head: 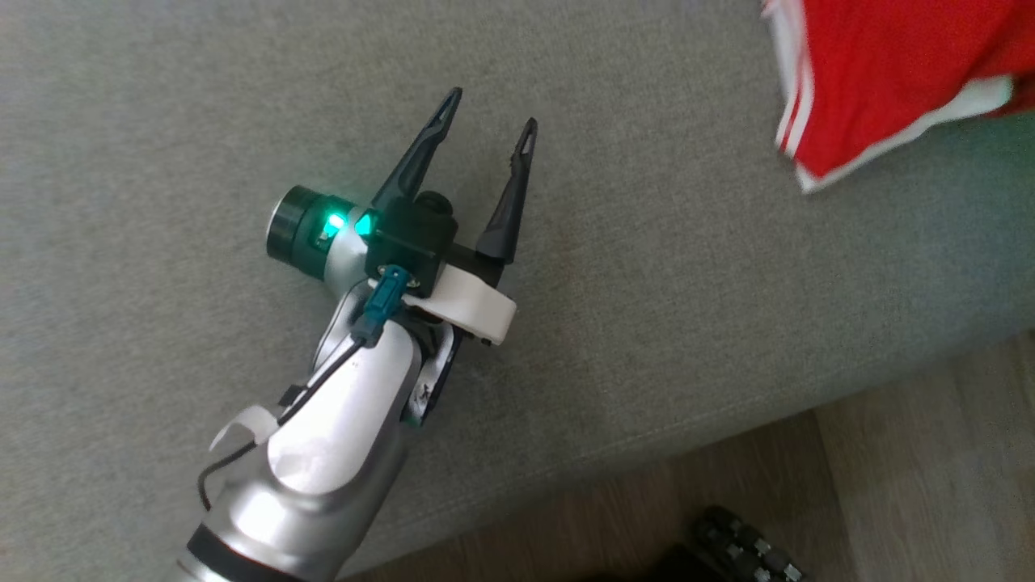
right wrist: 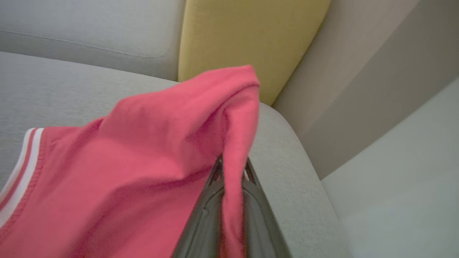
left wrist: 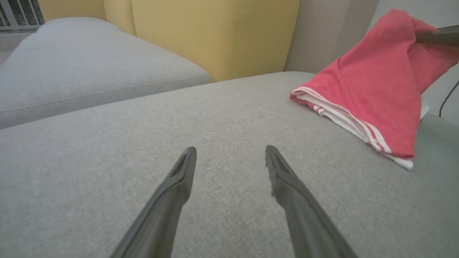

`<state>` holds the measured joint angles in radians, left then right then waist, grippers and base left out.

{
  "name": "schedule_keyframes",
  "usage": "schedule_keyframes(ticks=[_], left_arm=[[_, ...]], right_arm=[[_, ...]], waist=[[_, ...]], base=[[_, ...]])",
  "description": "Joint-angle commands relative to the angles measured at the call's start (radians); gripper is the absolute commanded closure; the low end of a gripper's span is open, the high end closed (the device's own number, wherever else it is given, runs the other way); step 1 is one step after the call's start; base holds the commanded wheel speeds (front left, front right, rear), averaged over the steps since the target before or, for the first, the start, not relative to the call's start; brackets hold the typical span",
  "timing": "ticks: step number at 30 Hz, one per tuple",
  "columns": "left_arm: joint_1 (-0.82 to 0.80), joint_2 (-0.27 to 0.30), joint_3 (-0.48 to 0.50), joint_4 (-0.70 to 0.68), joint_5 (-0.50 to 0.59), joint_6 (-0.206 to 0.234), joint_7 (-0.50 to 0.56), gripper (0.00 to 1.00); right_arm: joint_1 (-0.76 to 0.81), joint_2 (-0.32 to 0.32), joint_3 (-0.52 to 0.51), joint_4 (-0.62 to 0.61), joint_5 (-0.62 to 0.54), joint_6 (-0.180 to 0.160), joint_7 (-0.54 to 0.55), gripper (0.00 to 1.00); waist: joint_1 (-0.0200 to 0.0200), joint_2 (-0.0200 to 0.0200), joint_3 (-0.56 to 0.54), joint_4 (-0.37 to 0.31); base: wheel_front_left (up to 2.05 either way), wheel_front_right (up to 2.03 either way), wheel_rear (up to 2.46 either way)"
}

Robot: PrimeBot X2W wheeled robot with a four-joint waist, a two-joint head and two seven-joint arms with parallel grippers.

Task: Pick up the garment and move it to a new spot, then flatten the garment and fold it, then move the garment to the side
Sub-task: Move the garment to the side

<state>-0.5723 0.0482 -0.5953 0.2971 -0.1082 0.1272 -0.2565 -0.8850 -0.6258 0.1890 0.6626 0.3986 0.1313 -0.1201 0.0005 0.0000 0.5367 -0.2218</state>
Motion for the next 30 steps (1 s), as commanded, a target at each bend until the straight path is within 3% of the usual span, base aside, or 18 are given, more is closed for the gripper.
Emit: schedule_keyframes(ticks=[1,8,9,10,21,30], left_arm=[[-0.016,0.002,0.018,-0.027,-0.007,0.007,-0.005,0.0],[-0.023,0.002,-0.001,-0.03,-0.029,0.028,-0.005,0.0],[-0.024,0.002,-0.001,-0.03,-0.03,0.031,-0.005,0.0],[-0.024,0.002,0.0,-0.03,-0.032,0.034,-0.005,0.0],[0.022,0.002,0.01,-0.061,-0.085,0.053,-0.005,0.0],[0.147,0.002,0.073,-0.128,-0.144,0.081,-0.005,0.0]], right_arm=[[-0.003,-0.04,-0.022,0.001,-0.008,-0.001,-0.012,1.0],[-0.045,-0.017,-0.047,0.114,-0.049,-0.001,0.007,1.0],[-0.048,-0.011,-0.046,0.123,-0.053,-0.001,0.007,0.71],[-0.052,-0.003,-0.049,0.131,-0.054,-0.001,0.006,0.0],[-0.032,0.062,-0.045,0.14,-0.084,-0.001,-0.023,0.0],[0.106,0.143,-0.025,-0.012,-0.068,-0.001,-0.004,0.0]], waist=[[-0.0005,0.0,0.029,-0.013],[-0.0005,0.0,0.055,0.002],[-0.0005,0.0,0.056,0.003],[-0.0005,0.0,0.057,0.005],[-0.0005,0.0,-0.052,0.047],[-0.0005,0.0,-0.214,0.124]], base=[[0.0,0.0,0.0],[0.0,0.0,0.0],[0.0,0.0,0.0],[0.0,0.0,0.0],[0.0,0.0,0.0],[0.0,0.0,0.0]])
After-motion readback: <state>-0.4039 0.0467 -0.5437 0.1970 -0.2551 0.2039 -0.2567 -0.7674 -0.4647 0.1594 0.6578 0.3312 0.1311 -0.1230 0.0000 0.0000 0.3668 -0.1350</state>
